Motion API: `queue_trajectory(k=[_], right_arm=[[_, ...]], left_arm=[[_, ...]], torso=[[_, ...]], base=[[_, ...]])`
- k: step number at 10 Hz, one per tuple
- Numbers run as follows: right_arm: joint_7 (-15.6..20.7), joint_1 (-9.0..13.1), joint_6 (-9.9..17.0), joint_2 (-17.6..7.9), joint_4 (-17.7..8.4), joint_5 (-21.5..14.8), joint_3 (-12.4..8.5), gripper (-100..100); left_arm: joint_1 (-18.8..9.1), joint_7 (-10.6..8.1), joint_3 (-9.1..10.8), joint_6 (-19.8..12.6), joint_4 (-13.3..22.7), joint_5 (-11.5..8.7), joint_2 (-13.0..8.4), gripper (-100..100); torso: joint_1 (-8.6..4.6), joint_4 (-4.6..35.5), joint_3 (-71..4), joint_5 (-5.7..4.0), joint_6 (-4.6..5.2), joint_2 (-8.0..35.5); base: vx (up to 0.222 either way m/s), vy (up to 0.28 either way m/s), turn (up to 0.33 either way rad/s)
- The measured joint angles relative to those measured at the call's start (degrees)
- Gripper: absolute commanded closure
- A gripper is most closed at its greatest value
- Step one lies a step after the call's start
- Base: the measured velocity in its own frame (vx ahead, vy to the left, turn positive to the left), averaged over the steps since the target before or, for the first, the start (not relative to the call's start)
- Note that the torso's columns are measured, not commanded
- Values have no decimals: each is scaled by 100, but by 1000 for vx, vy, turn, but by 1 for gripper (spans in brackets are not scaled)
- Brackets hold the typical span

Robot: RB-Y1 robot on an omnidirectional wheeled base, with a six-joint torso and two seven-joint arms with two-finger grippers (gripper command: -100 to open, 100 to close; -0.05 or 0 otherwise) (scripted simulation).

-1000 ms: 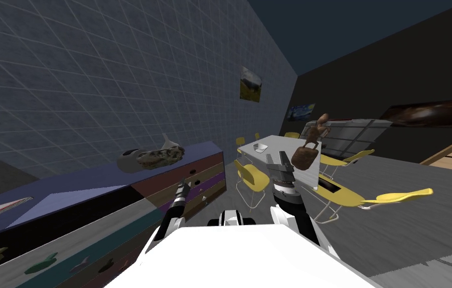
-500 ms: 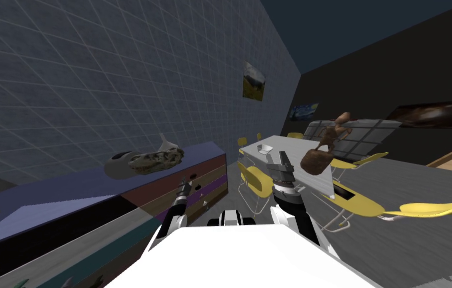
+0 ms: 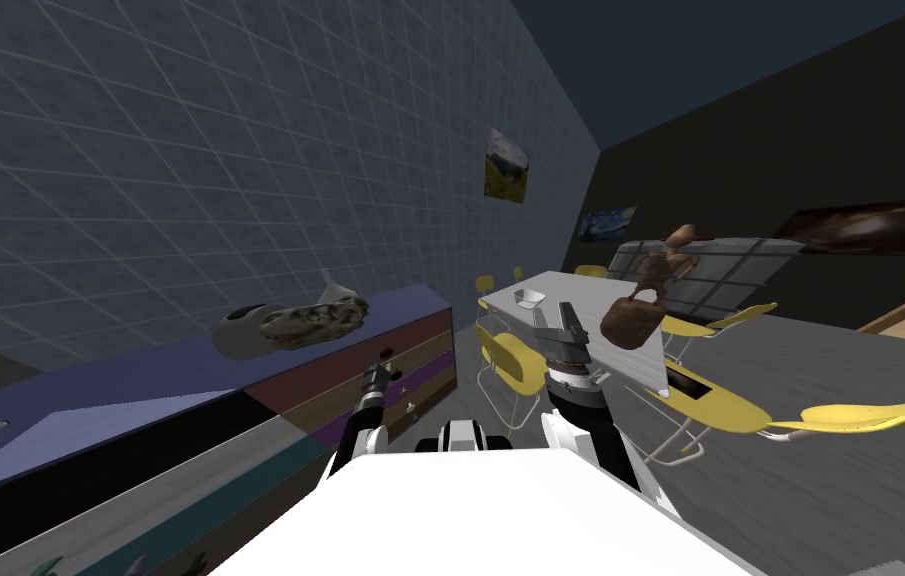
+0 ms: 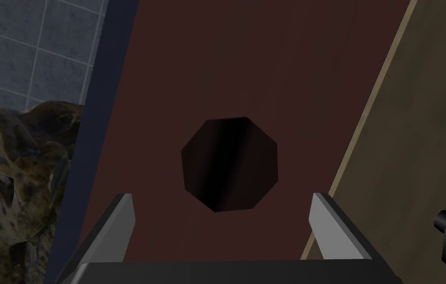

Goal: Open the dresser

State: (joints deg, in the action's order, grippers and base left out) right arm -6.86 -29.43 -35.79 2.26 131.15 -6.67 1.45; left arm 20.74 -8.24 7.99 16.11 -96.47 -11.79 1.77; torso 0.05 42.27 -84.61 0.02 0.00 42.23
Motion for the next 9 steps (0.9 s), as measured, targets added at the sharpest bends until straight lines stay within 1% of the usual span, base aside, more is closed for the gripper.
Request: queue_trajectory(k=[1,2,3,5,8,9], right_arm=[[0,0,0,0,0,0,0,0],[0,-1,0,-1,0,0,0,0],[0,-1,0,0,0,0,0,0],[0,1,0,1,0,0,1,0],[0,2,0,1,0,0,1,0],[0,2,0,1,0,0,1,0]], left_arm=[[0,1,-1,1,1,0,13,-100],[14,3,16,-59,-81,-7,11,-100],[14,4,19,-79,-94,-9,10,100],[42,6,6,-89,-123,-7,20,100],[153,2,-43,-143,-236,-8,36,100],[186,-1,-57,-160,-283,-10,31,100]], torso=[[-2,0,0,-1,0,1],[7,-3,-9,1,0,-18],[-3,-2,-3,0,0,-3],[-34,16,31,-11,0,54],[-15,28,19,-23,-9,40],[-24,31,20,-26,-13,44]], base=[[75,38,-17],[49,27,-6],[6,3,-4],[-115,-60,5],[-158,-94,0],[-81,-63,-1]])
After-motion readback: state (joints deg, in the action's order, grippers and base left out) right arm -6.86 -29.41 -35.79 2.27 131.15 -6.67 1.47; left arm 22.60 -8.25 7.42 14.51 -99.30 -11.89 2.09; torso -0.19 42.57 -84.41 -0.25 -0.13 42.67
